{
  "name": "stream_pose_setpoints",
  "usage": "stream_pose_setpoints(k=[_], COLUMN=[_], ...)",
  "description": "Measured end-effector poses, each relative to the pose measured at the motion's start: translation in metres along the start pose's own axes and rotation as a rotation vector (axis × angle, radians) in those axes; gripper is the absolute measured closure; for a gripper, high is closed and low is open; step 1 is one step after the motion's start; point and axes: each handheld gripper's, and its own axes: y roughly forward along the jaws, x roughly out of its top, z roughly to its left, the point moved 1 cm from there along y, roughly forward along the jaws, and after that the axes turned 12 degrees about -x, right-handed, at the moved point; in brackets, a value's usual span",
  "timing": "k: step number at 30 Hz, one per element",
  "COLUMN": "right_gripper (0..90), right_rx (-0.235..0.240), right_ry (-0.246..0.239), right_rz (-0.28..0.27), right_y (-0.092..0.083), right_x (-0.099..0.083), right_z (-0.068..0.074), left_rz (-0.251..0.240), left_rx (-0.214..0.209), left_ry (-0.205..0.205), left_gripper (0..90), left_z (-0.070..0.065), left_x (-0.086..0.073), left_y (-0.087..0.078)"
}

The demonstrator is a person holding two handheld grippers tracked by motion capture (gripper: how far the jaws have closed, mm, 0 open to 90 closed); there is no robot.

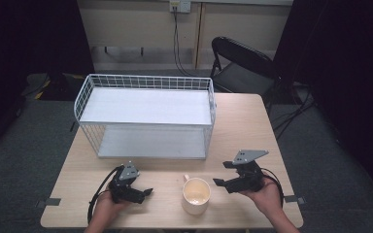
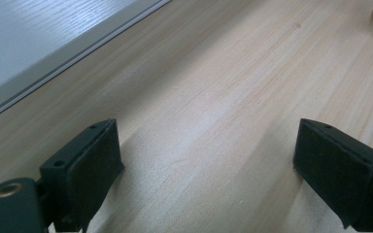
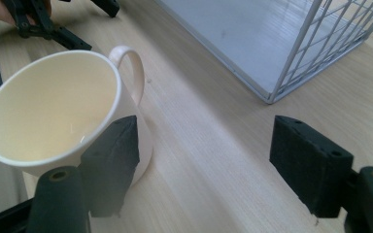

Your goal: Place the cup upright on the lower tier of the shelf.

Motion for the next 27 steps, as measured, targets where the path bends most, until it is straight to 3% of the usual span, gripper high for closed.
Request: stream_pose_setpoints(k=[27], right_gripper=[25.7], right_rx=[0.072], right_ry=[0.008], right_rz=[-0.034], right_y=[0.001], right_x=[0.025], right_z=[0.02], left_rz=[0.0], left_rx=[0.0], left_ry=[0.0], left_gripper=[9.5], left_z=[0.0], left_x=[0.0], left_y=[0.0])
